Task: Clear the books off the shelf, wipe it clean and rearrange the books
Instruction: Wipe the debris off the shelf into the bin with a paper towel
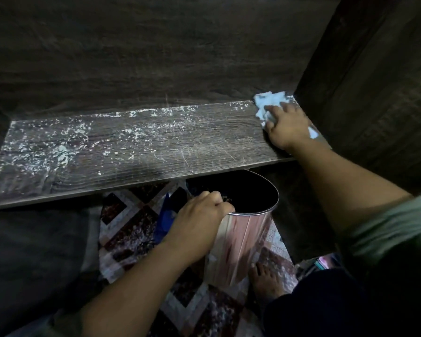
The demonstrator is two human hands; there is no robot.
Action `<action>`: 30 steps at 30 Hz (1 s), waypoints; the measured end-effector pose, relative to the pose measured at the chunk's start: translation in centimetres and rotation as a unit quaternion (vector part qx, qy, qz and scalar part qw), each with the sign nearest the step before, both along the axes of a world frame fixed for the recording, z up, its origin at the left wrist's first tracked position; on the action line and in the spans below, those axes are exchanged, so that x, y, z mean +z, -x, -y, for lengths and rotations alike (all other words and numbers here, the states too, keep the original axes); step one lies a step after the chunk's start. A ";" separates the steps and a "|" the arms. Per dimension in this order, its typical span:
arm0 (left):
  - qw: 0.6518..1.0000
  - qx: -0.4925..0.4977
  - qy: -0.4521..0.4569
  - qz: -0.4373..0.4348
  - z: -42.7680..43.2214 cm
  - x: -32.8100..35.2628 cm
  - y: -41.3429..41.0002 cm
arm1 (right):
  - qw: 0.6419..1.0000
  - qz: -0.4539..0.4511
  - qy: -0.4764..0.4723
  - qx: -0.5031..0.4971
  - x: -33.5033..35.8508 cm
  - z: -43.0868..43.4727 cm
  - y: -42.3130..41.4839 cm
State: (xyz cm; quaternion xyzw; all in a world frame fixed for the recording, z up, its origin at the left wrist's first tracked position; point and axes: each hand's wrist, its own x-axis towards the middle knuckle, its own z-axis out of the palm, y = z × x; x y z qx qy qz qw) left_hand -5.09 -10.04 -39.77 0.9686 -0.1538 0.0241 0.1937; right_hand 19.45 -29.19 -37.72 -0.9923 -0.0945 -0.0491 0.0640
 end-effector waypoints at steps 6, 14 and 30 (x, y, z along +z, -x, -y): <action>1.000 -0.001 0.008 0.011 0.3 0.0 0.0 | 0.988 0.037 -0.068 0.134 -0.3 -1.2 4.6; 1.000 0.009 0.008 0.014 -0.2 -0.5 0.1 | 0.993 -0.039 -0.044 -0.107 1.6 1.8 0.6; 1.000 0.007 0.007 0.017 -0.3 0.0 0.4 | 0.972 0.049 -0.225 0.043 1.0 0.6 3.0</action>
